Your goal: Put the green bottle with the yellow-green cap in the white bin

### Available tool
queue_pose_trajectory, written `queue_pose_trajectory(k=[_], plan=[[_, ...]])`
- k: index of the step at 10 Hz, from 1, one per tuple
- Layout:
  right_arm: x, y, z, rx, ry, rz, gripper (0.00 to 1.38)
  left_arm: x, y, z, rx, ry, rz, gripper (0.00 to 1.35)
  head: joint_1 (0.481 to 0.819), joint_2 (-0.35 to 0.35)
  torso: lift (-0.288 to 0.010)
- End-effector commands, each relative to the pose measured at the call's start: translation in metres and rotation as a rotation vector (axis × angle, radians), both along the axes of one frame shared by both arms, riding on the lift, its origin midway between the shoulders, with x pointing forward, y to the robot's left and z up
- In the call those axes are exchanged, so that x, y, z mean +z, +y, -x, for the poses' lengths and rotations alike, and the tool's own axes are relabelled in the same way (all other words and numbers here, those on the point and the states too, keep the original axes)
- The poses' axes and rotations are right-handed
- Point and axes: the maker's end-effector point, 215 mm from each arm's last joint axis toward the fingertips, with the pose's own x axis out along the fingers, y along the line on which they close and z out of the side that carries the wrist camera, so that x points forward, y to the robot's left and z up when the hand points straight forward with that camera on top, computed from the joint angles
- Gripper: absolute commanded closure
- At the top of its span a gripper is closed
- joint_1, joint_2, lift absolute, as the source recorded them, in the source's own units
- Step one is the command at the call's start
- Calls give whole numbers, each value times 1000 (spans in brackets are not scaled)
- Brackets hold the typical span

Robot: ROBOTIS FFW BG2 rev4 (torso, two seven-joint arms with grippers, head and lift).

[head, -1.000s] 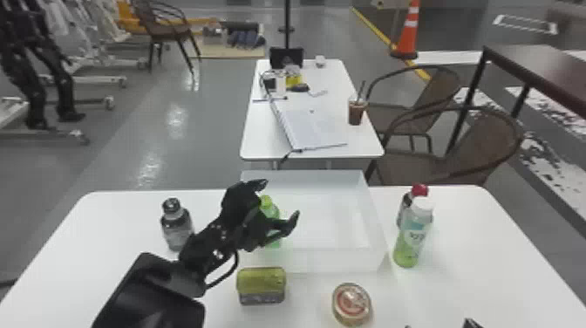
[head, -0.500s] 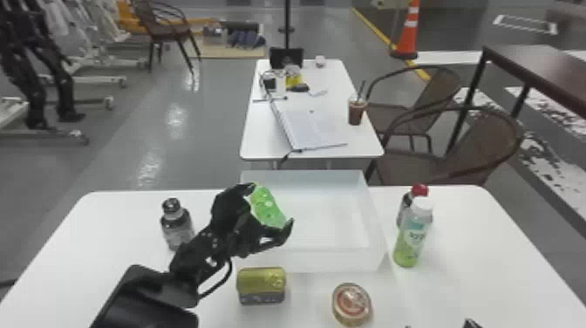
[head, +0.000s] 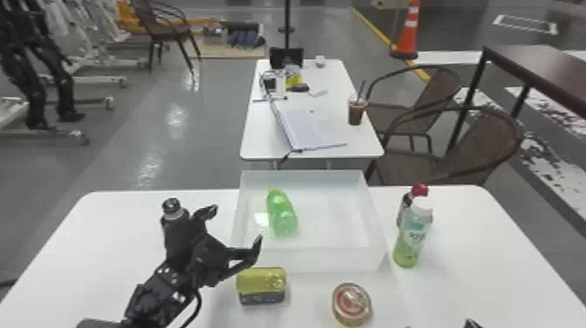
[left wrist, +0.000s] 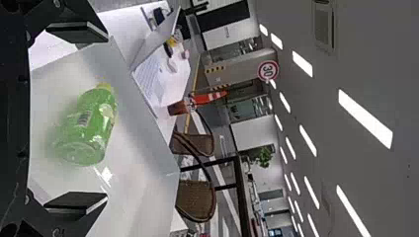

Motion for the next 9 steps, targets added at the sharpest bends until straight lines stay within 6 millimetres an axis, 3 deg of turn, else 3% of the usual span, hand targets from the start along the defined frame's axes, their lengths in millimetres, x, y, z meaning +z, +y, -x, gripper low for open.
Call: queue_pose_trajectory(k=[1, 5, 7, 9], plan=[[1, 0, 0, 0, -1, 1, 104, -1, 25, 17, 51, 6, 27, 163, 549, 0, -100], [0, -1, 1, 4, 1, 4, 104, -21, 117, 64, 210, 42, 87, 163, 549, 0, -100], [1, -1, 0, 2, -1, 5, 104, -43, 159, 92, 293, 83, 124, 163, 549, 0, -100], [1, -1, 1, 5, -1, 7, 104, -59, 191, 117, 348, 109, 112, 163, 549, 0, -100]])
